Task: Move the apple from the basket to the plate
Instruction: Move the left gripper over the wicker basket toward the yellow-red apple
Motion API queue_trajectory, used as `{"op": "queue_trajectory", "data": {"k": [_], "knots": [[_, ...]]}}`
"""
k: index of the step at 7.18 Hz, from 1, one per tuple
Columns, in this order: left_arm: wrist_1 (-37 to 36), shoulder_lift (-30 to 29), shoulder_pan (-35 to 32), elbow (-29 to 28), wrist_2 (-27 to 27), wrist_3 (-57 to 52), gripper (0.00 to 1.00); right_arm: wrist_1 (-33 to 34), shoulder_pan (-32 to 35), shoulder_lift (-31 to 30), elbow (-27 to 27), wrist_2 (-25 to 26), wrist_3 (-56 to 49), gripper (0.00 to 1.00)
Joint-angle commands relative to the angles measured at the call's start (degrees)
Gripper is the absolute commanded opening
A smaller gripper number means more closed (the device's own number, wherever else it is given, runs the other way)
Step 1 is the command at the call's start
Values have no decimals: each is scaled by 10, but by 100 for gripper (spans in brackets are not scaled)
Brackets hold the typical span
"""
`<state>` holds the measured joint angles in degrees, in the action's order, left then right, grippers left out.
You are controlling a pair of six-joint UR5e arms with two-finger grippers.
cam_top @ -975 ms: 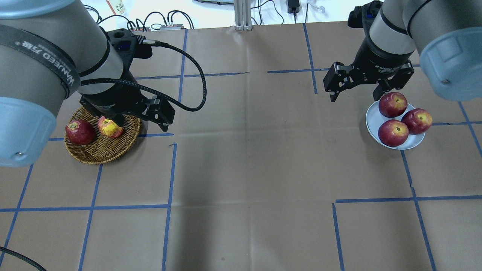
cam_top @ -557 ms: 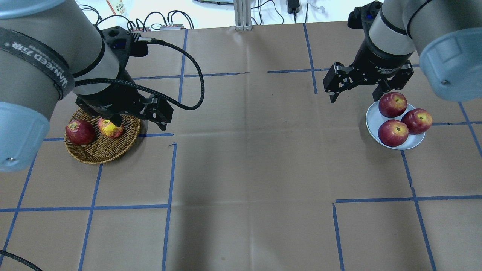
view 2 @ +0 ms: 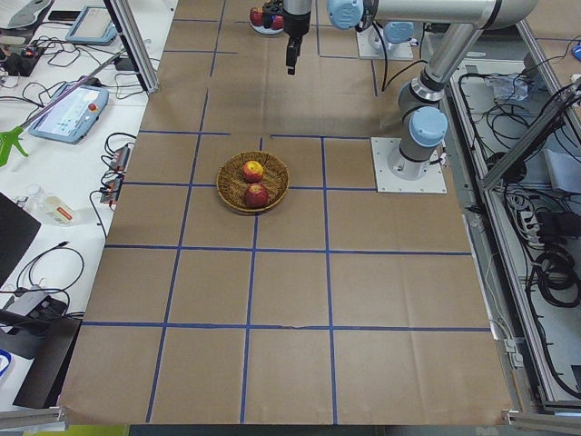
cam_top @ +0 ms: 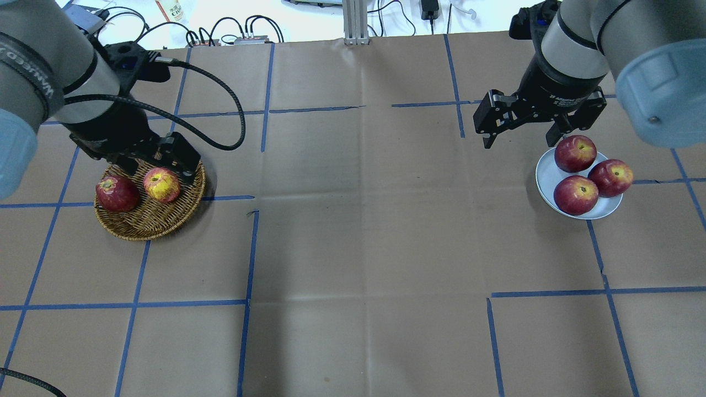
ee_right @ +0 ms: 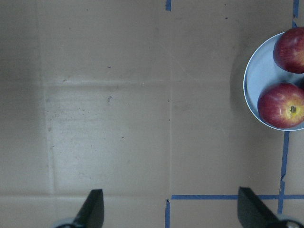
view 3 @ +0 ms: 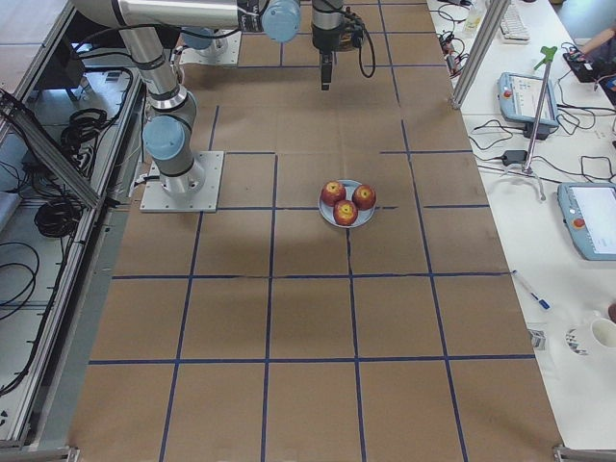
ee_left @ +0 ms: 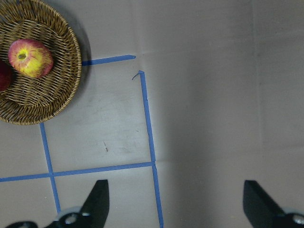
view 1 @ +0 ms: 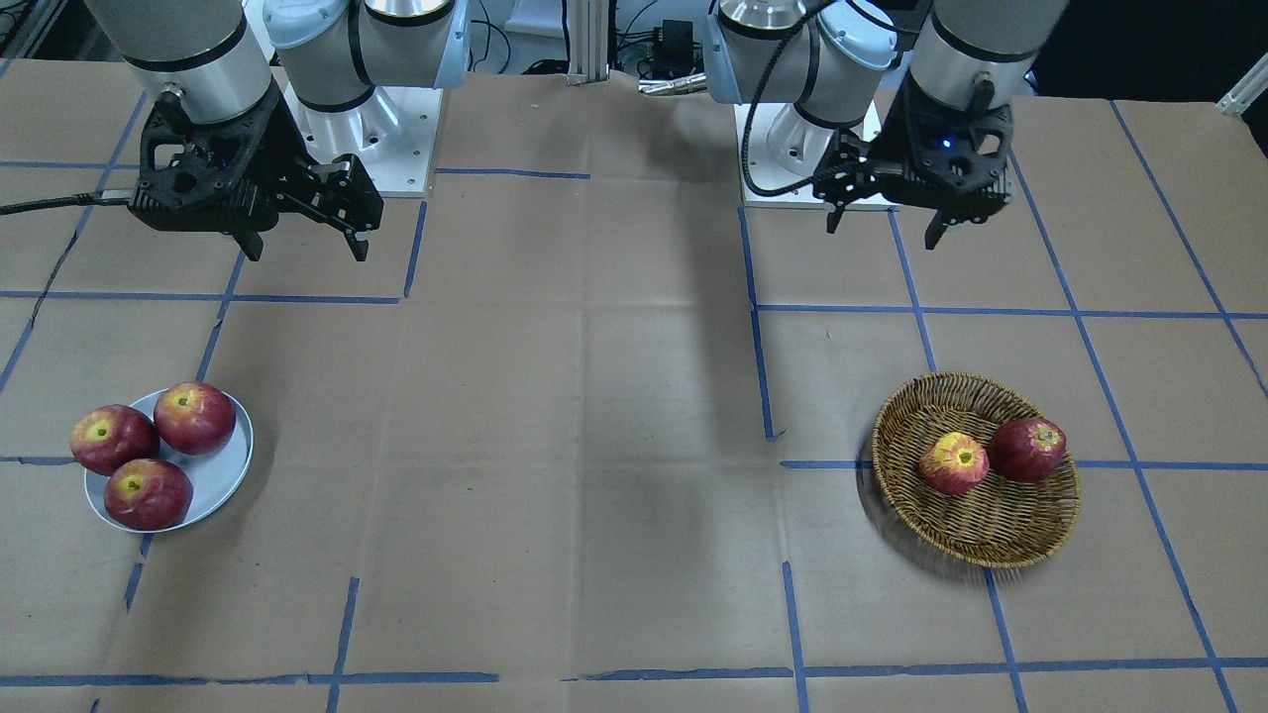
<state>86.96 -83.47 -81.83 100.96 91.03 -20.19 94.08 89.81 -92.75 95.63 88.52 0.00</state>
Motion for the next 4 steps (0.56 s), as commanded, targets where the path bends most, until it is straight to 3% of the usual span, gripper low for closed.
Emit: {"op": "queue_trajectory", "data": {"k": [1,4], "knots": [[-151,-51,110,77,-1,-133,99,0,0,-1,1,0,0,100],[-242,-163,118,64,-3,-141,99,0,0,-1,1,0,-1,100]]}}
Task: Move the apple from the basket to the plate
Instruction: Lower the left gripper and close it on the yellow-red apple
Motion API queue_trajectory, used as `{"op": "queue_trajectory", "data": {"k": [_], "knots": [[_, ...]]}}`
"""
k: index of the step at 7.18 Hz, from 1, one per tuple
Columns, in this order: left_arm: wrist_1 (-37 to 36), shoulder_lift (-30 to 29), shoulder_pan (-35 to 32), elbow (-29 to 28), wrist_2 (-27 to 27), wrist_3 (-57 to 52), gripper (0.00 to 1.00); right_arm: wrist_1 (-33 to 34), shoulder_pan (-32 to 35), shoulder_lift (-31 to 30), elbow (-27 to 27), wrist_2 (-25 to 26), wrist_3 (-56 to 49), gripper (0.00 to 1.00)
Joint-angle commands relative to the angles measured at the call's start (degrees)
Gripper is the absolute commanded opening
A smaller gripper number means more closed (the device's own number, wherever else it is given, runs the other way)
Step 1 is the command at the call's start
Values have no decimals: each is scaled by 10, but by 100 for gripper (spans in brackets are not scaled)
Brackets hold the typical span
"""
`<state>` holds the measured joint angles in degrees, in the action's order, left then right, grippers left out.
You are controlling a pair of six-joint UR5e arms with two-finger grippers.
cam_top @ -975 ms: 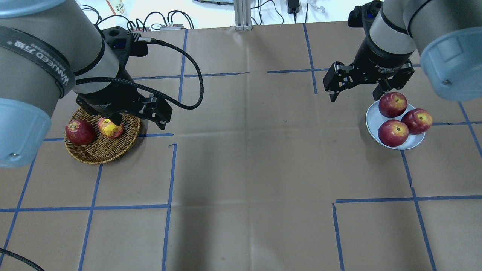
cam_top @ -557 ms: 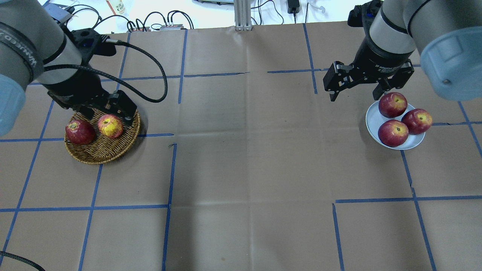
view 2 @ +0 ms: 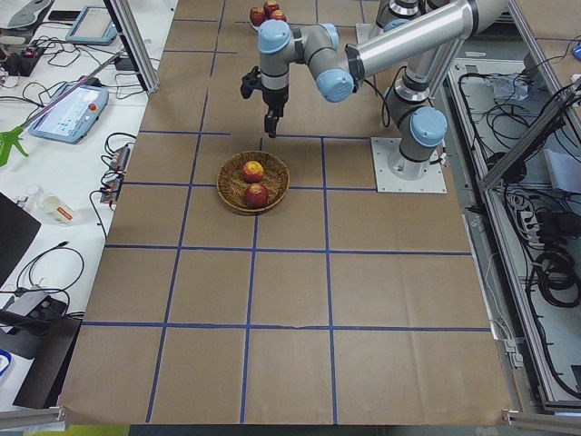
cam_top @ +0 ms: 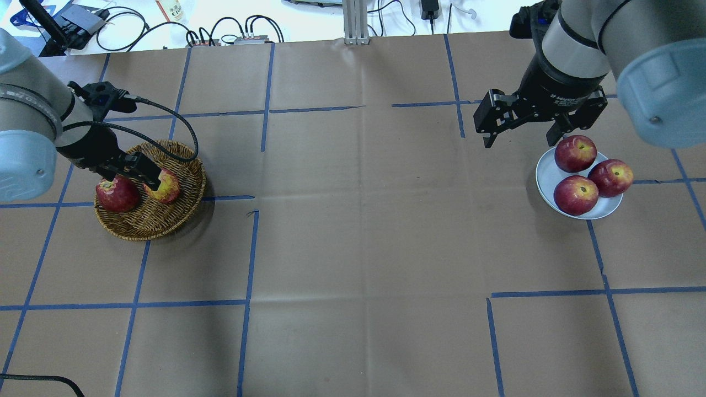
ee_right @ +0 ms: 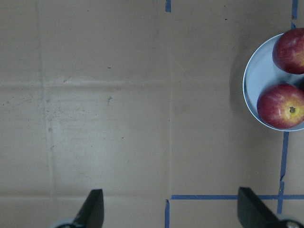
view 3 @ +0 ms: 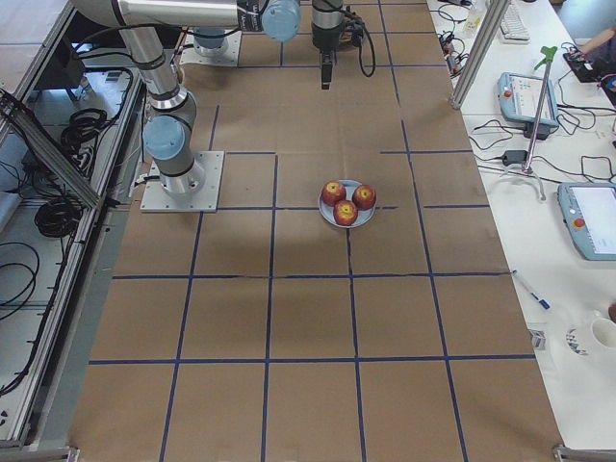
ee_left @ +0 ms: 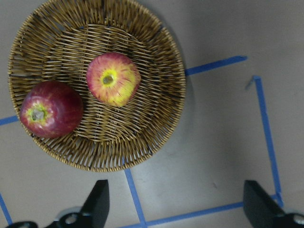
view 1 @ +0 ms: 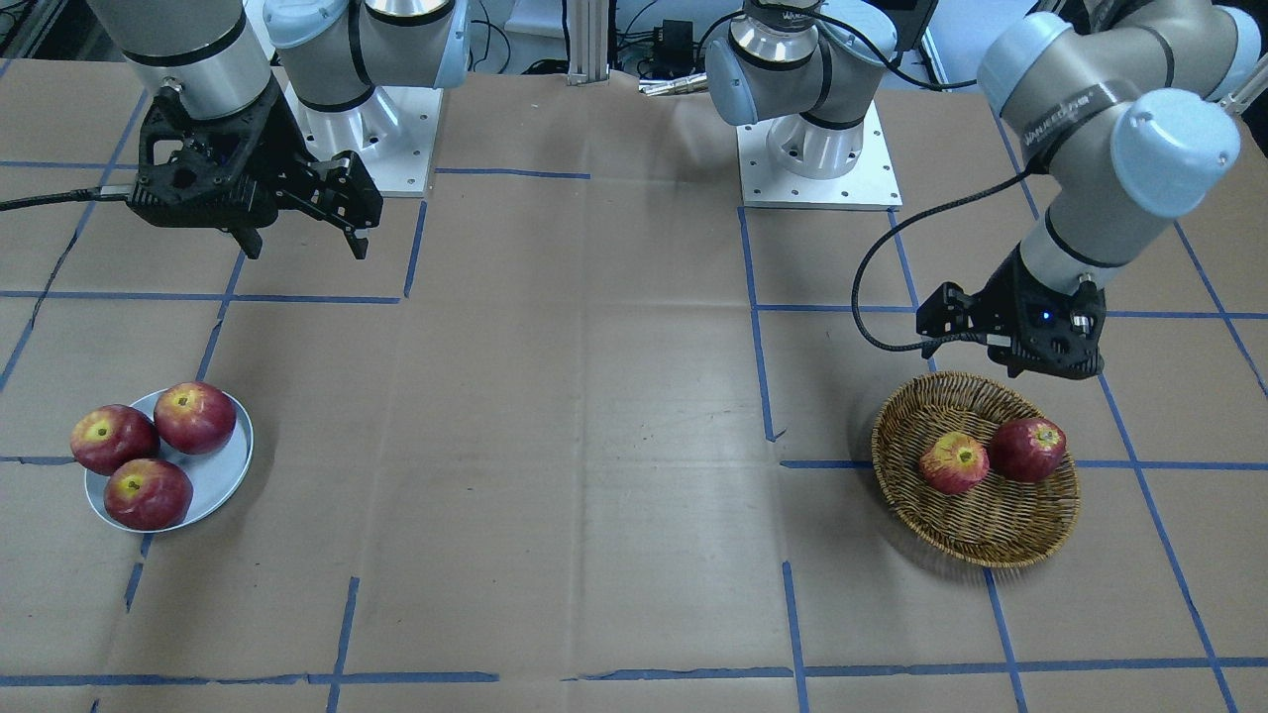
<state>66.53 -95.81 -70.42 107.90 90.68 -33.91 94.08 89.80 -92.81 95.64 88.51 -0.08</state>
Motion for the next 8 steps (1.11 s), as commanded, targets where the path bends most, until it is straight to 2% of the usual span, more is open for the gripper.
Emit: {"op": "queue_trajectory", "data": {"k": [1,3,8], "knots": [[-54,-66,4,-4,0,-4,99,0,0,-3,1,-1,2,100],[-127,-136,4,-24,3,-5,99,-1,0,-4,0,0,1,100],[-122,-172,4,-17,3,-6,99,0,1,-4,1,-1,1,100]]}}
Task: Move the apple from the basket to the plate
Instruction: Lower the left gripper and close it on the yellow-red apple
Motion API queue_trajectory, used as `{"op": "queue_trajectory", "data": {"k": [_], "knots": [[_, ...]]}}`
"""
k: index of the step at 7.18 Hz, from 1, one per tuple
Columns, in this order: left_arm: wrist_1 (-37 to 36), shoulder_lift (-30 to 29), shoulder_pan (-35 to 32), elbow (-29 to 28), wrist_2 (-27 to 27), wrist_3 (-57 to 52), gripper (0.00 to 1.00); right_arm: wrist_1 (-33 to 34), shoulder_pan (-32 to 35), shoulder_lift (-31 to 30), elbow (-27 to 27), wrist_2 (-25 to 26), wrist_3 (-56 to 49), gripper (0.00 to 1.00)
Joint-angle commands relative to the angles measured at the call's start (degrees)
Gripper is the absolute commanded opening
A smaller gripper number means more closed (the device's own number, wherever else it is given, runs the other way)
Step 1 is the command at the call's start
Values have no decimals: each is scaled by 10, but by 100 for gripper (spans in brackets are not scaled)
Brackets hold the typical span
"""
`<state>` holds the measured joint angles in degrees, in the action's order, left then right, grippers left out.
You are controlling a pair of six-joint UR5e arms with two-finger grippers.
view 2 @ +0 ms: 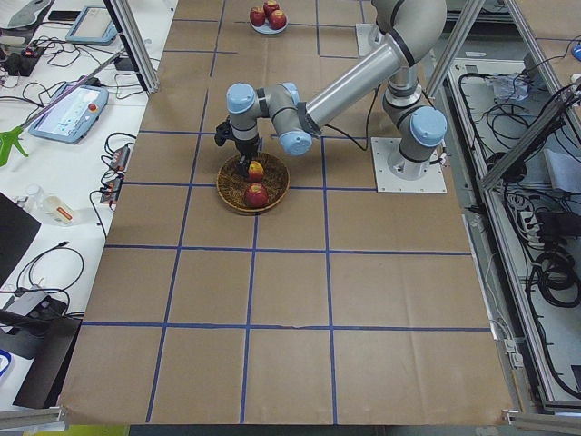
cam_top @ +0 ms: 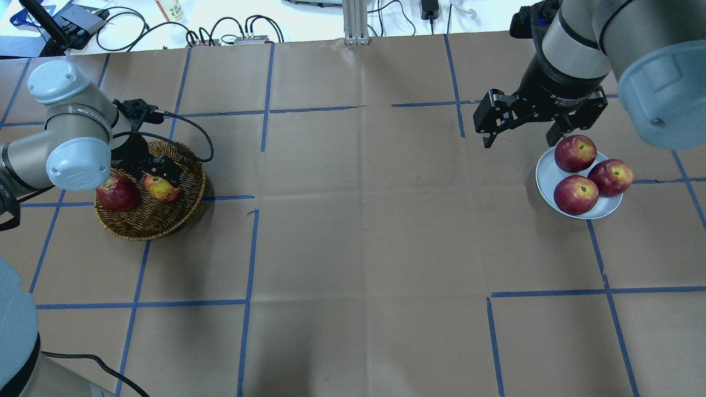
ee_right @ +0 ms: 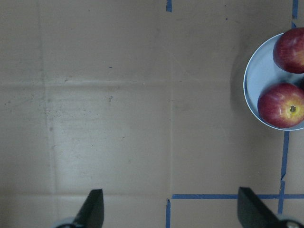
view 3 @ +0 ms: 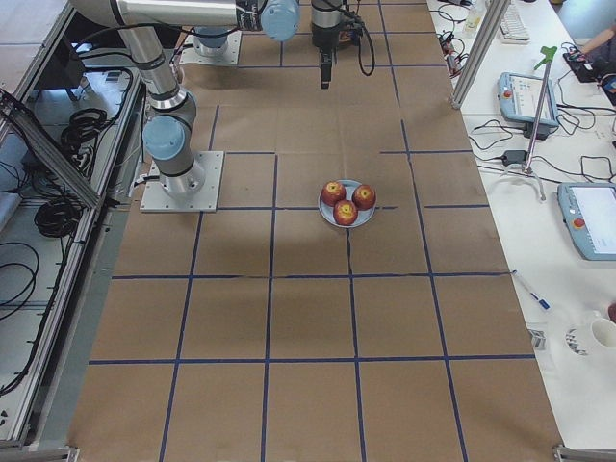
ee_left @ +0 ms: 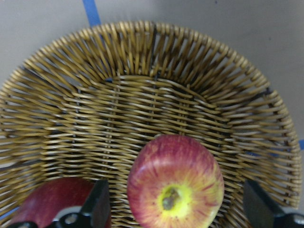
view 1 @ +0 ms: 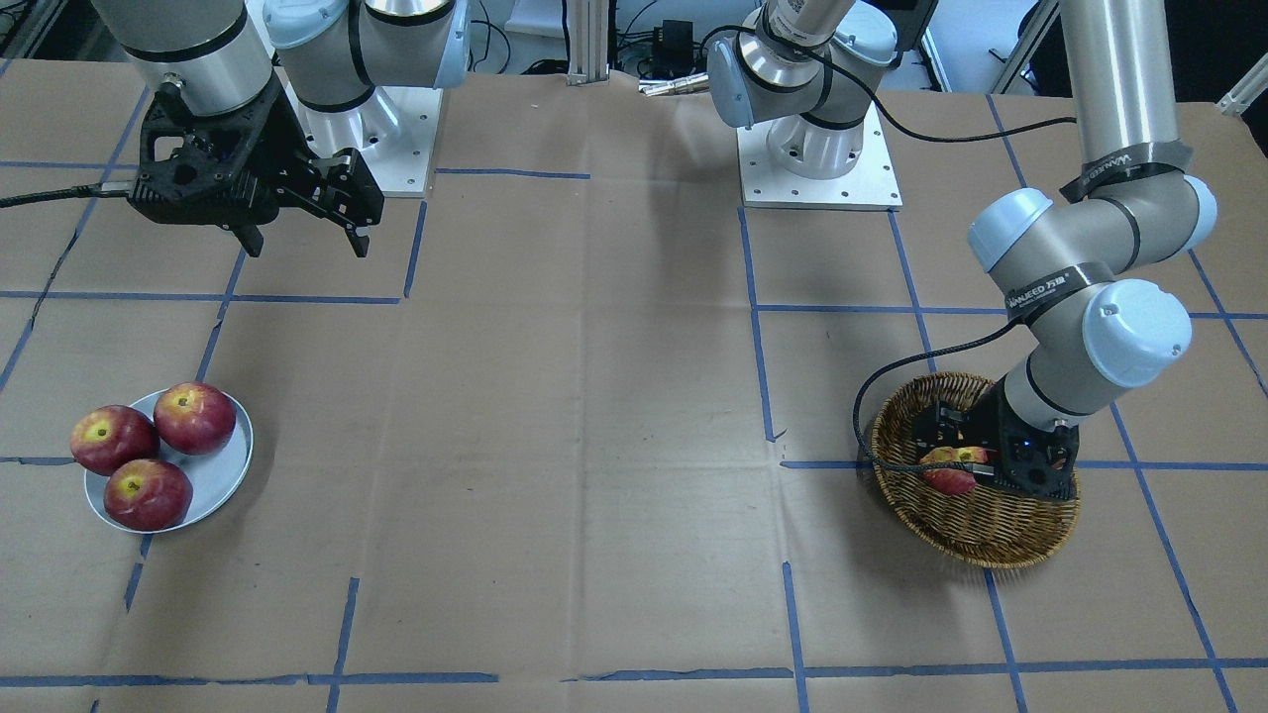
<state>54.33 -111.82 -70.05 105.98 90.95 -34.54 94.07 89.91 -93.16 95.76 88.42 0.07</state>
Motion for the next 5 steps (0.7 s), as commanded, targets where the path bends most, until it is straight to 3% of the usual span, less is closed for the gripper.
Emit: {"op": "queue_trajectory", "data": {"k": [1,2,3,4,5], "knots": [[-1,-23,0,-7,-1,0,99,0,0,-1,-1,0,-1,100],[-3,-27,0,-5,-6,0,98,1,0,-1,-2,-1,-1,100],[-5,-27,0,-1,-6,1,81,1,0,0,-2,0,-1,100],[-5,-30,0,-8,-1,1,57,0,0,1,-2,0,-1,100],[-5,-29,0,-9,-1,3,44,1,0,0,-1,0,-1,100]]}}
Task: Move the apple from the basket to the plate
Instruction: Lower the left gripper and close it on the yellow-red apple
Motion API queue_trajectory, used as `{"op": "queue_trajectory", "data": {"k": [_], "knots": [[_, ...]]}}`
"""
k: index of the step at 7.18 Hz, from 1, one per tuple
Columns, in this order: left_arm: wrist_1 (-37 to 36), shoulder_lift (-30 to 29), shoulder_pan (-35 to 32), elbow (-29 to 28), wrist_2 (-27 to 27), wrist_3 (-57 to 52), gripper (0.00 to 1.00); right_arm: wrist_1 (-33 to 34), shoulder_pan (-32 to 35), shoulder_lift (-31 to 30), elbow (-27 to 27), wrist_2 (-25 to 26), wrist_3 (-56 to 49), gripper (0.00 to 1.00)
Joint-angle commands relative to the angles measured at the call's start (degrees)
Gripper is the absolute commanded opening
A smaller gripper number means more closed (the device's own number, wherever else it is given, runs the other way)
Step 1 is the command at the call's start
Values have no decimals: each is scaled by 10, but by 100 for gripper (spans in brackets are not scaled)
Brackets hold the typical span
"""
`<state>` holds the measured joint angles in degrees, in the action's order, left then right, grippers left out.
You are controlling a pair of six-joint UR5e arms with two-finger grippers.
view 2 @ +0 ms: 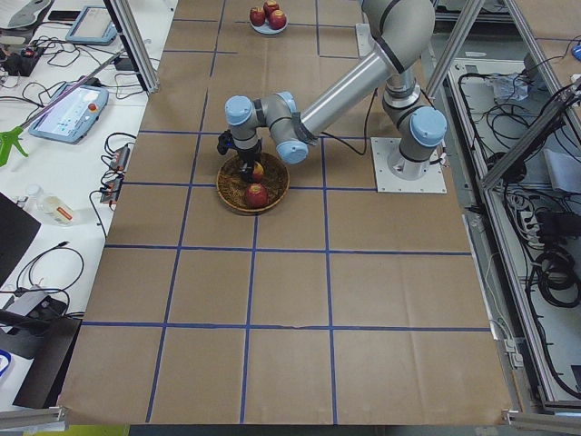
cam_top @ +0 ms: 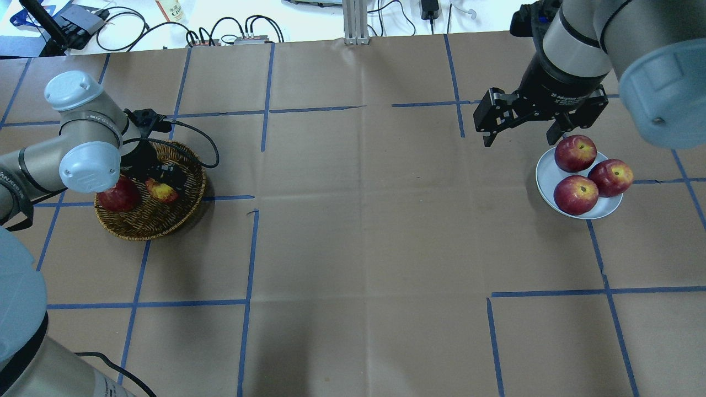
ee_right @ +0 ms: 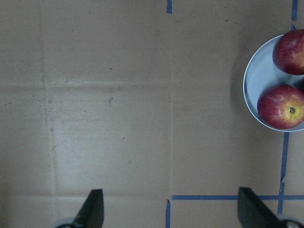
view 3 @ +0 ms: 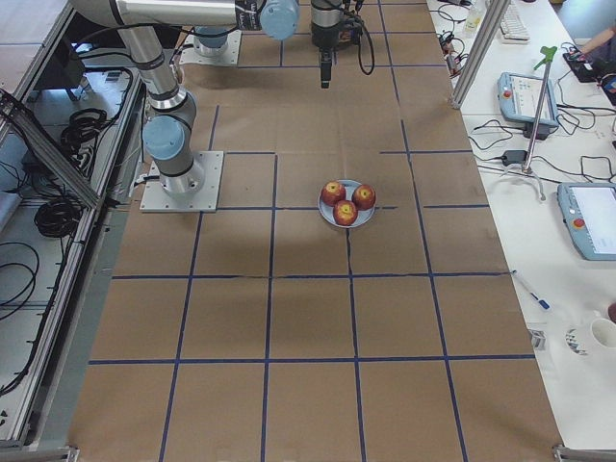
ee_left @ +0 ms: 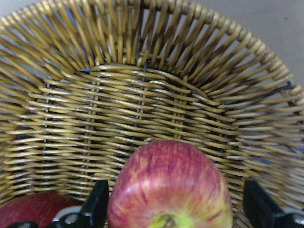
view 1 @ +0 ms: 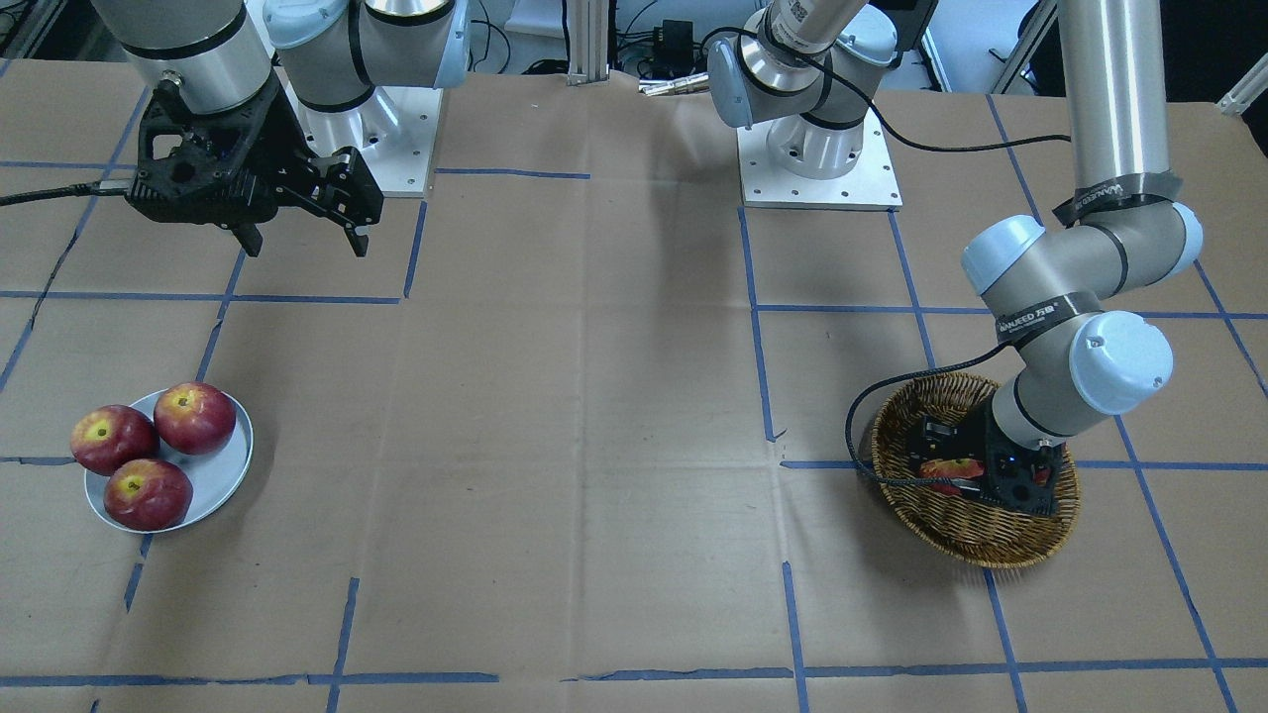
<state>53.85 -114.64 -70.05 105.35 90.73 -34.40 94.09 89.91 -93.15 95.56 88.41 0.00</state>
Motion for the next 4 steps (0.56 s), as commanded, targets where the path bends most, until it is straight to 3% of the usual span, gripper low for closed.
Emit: {"op": "queue_trajectory", "data": {"k": [1,3,4], "knots": [[0,14,-4,-4,-2,9,38,0,0,0,1,0,0,100],[37,69,-45,-14,-4,103,38,0,0,0,0,-1,0,100],[39,83,-122,-12,-1,192,38,0,0,0,0,-3,0,100]]}}
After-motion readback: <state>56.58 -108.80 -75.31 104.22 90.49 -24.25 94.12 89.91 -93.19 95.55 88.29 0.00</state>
